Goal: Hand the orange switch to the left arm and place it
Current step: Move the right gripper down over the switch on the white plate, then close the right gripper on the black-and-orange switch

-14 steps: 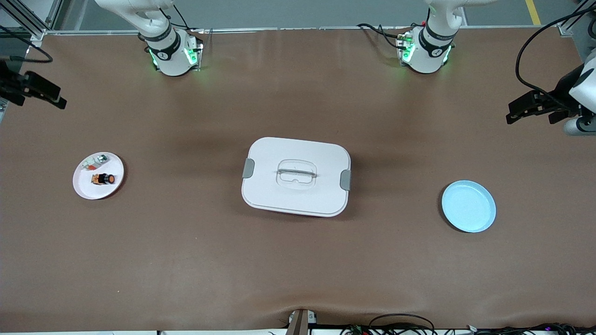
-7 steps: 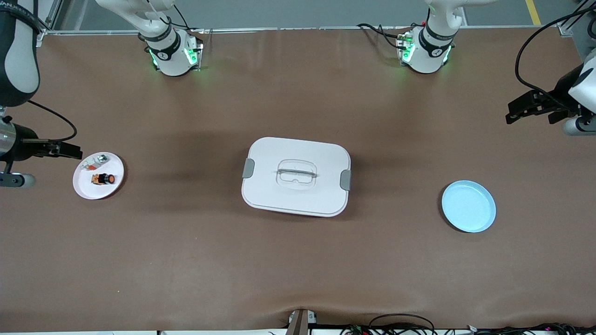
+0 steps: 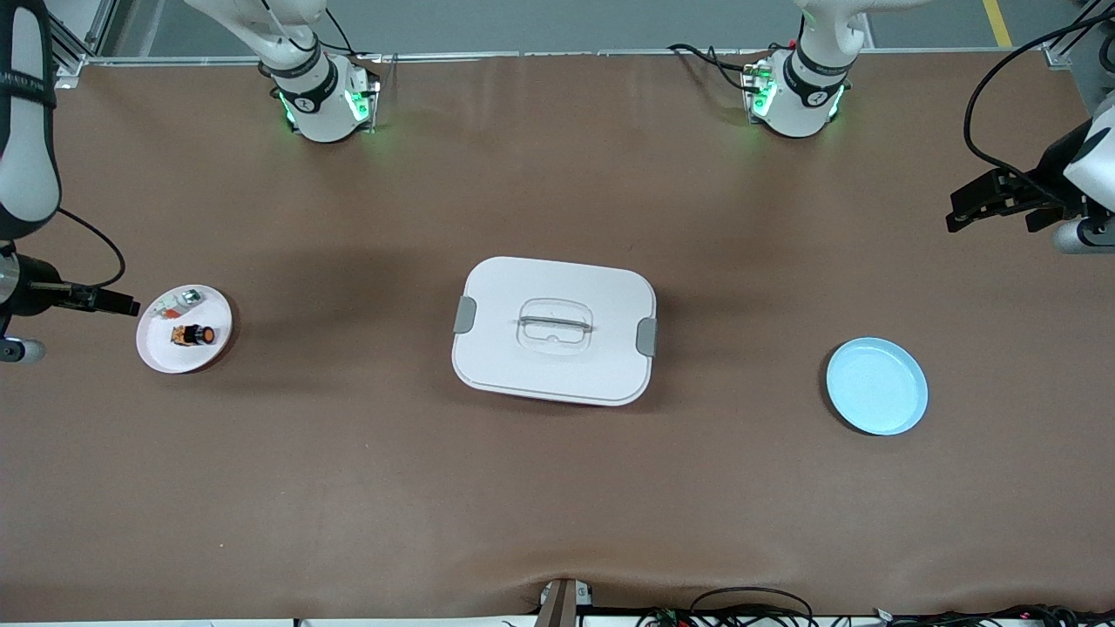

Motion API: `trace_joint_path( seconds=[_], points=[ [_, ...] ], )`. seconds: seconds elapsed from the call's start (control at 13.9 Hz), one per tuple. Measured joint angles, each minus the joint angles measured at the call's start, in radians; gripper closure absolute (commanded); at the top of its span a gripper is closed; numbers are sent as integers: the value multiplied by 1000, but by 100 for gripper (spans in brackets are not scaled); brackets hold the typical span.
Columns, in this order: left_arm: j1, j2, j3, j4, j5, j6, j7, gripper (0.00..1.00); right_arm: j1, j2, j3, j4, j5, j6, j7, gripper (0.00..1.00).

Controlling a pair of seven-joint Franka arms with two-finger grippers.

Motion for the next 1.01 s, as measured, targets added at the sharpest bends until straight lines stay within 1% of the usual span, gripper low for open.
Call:
trace_joint_path(
  seconds=[0.14,0.22,0.43,0.72,0.86,1.01],
  points=[
    [0,0,0,0,0,0,0,0,-47,9,0,-73,24,118,-76,0],
    [0,0,0,0,0,0,0,0,-60,20,0,-92,29,158,-104,0],
    [2,0,0,0,0,0,0,0,-66,90,2,-113,34,265,-132,0],
    [6,1,1,0,0,0,0,0,-67,223,3,-127,36,425,-202,0],
    [7,3,1,0,0,0,0,0,-67,257,6,-165,36,526,-217,0],
    [8,6,1,0,0,0,0,0,-67,271,7,-202,36,577,-258,0]
  ],
)
